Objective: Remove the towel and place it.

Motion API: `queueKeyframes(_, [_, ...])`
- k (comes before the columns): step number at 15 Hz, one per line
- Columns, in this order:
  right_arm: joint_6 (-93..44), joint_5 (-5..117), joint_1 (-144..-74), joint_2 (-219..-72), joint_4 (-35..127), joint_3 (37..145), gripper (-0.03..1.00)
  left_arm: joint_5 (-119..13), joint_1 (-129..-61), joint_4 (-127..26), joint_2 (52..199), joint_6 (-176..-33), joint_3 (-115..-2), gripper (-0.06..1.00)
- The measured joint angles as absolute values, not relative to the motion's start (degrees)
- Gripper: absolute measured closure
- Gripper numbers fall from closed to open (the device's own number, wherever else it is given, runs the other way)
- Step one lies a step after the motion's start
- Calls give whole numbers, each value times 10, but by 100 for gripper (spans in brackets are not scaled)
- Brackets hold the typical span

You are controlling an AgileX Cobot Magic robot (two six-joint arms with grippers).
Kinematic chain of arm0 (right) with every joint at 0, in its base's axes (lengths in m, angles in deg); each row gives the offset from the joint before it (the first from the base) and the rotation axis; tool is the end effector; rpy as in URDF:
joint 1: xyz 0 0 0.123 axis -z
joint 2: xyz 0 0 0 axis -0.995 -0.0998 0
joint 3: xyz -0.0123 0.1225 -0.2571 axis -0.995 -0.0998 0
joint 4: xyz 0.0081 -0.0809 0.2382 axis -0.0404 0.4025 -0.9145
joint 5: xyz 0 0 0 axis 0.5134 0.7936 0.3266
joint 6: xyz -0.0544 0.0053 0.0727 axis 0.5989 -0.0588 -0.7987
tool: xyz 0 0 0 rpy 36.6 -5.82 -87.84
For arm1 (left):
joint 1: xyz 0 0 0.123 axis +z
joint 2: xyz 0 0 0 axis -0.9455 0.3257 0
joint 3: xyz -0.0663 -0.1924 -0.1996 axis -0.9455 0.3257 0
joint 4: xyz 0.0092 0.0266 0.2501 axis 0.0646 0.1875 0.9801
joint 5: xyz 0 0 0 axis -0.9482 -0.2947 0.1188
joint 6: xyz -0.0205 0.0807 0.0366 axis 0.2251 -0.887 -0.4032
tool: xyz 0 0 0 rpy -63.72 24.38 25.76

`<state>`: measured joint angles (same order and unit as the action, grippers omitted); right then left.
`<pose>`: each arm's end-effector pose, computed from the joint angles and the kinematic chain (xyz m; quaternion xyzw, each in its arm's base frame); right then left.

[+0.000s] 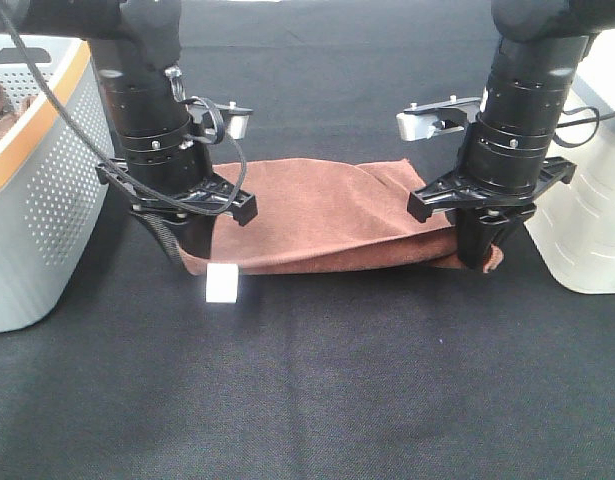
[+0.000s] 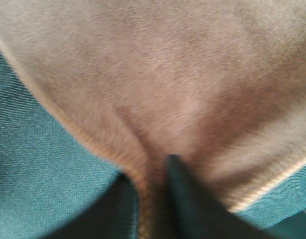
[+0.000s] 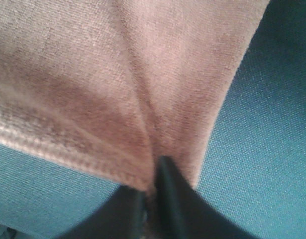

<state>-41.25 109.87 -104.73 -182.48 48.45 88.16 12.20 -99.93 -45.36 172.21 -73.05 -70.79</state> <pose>0.3382 0.1343 0.1849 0.2090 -0.9770 -0.0402 0.0146 0.3539 -0.2101 0.1812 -0.2425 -0.9675 0.0635 0.0319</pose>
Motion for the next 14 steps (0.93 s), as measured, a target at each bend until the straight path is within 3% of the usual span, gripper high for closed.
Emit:
queueKeyframes(1, [-413,1096,-1047,-1825,484,880,67,122,-999,-462,1722,-731,-708,45])
queueKeyframes(2, [-413,1096,-1047,-1825,479,880,54,123,-999,-466,1722,-731,-708,33])
queueKeyframes(4, [-413,1108,-1047,-1825,465,880,31,123,-999,-467,1722,-731,-708,24])
queueKeyframes(5, [-413,1120,-1047,-1823,463,880,25,123,-999,-467,1721,-731,-708,22])
queueKeyframes(9, [-413,1134,-1047,-1797,459,880,22,123,-999,-467,1706,-731,-707,22])
queueKeyframes(14, [-413,1154,-1047,-1686,429,880,22,124,-999,-453,1570,-732,-707,22])
